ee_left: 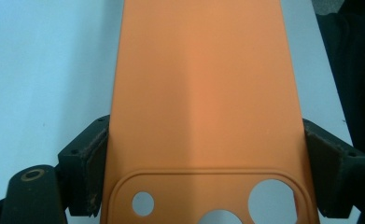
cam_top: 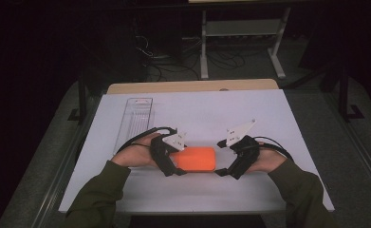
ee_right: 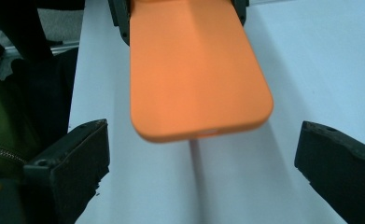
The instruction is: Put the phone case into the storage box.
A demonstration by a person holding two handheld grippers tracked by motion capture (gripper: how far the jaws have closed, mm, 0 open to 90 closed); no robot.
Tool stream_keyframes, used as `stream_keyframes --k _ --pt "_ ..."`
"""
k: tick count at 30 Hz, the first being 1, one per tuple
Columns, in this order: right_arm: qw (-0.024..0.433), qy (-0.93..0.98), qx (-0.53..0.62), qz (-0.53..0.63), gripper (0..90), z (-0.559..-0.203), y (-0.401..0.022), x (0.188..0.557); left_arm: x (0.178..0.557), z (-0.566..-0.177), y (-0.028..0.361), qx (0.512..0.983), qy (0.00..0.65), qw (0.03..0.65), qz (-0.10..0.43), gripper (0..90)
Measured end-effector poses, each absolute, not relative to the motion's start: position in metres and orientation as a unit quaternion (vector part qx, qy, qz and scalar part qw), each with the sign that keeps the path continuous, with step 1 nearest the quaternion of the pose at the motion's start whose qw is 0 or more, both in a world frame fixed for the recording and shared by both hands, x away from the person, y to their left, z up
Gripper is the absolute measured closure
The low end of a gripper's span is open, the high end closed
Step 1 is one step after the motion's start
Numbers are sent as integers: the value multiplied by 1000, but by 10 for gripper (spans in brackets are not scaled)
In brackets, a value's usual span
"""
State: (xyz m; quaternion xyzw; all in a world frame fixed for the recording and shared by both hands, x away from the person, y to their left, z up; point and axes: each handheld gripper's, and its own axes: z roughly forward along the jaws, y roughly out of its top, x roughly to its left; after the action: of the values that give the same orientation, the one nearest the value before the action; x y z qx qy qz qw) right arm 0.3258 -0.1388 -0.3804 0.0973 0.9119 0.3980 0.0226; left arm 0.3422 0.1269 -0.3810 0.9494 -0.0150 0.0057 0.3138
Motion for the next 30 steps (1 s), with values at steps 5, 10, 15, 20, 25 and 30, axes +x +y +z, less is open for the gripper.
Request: stream_keyframes --k 5,10,15,20,25,30 --pt "20 906 116 405 30 -382 -147 321 343 -382 127 950 -5 311 12 155" --pt "28 902 131 411 36 -386 -153 318 343 -383 127 950 7 311 17 155" --pt "25 896 144 420 40 -388 -159 315 342 -385 126 952 21 306 25 155" --pt "25 891 160 424 40 -390 -163 312 341 -387 124 952 37 303 30 155" --pt "18 891 160 425 39 -392 -163 312 337 -390 123 950 49 309 22 155" --pt "11 891 157 425 35 -394 -158 313 333 -389 120 950 45 307 22 155"
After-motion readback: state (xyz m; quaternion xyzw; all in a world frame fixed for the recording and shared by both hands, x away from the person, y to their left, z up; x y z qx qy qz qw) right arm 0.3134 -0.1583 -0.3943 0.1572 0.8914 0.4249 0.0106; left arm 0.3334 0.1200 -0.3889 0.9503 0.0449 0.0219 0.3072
